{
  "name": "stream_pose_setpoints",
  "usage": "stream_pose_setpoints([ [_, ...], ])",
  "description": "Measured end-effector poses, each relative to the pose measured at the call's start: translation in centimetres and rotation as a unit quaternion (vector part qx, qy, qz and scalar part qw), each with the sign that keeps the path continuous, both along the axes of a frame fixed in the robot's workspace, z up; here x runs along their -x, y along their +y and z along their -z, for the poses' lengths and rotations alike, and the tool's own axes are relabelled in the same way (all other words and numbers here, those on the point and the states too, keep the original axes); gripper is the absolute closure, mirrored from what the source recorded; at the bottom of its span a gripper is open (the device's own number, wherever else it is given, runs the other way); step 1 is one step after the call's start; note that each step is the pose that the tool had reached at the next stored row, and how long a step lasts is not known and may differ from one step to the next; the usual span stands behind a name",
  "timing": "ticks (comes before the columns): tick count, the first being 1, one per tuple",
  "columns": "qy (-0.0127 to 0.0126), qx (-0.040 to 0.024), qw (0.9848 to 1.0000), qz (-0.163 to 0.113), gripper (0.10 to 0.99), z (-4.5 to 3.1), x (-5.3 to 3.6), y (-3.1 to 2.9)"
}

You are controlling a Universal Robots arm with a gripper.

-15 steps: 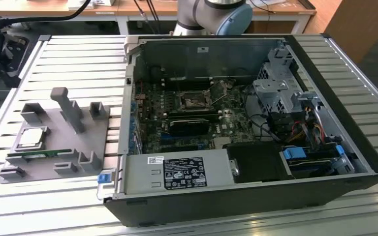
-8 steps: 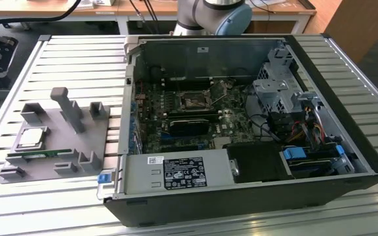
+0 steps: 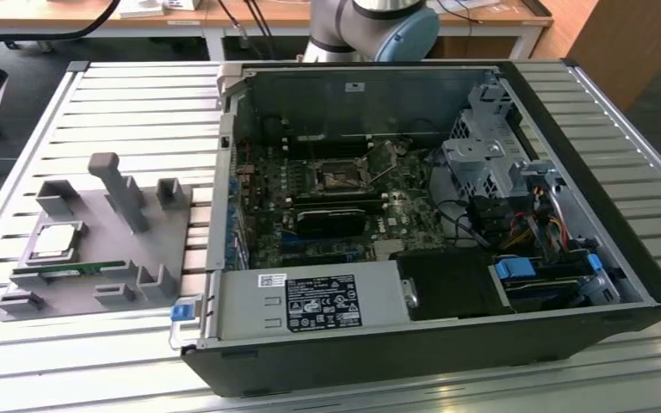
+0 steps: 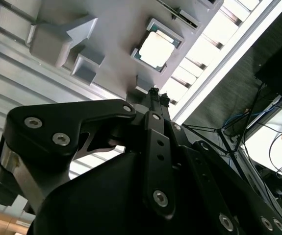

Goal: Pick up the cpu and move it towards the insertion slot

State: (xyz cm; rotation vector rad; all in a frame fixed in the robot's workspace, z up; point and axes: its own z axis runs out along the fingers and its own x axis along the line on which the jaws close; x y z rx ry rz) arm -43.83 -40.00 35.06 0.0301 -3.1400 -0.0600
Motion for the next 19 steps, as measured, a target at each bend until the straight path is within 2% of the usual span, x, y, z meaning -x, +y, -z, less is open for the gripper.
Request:
stream_pose_setpoints([
  [4,0.0000,0.0000,1.0000,0.000,0.980,0.11,0.97,0.00],
  [8,0.0000,0.0004,1.0000,0.000,0.973,0.20,1.13,-0.01],
  [9,0.0000,0.0004,1.0000,0.000,0.918,0.23,1.14,-0.01],
  [10,0.0000,0.0004,1.0000,0.000,0.918,0.26,1.15,-0.01],
  [12,-0.0001,0.0004,1.0000,0.000,0.796,0.36,1.16,-0.02],
  [13,0.0000,0.0004,1.0000,0.000,0.796,0.43,1.19,-0.06],
  [15,0.0000,0.0004,1.0000,0.000,0.678,0.64,1.23,-0.18],
  [16,0.0000,0.0004,1.0000,0.000,0.678,0.78,1.24,-0.29],
  [18,-0.0001,0.0004,1.0000,-0.002,0.561,1.15,1.24,-0.48],
  [19,0.0000,0.0004,1.0000,-0.003,0.561,1.31,1.24,-0.61],
])
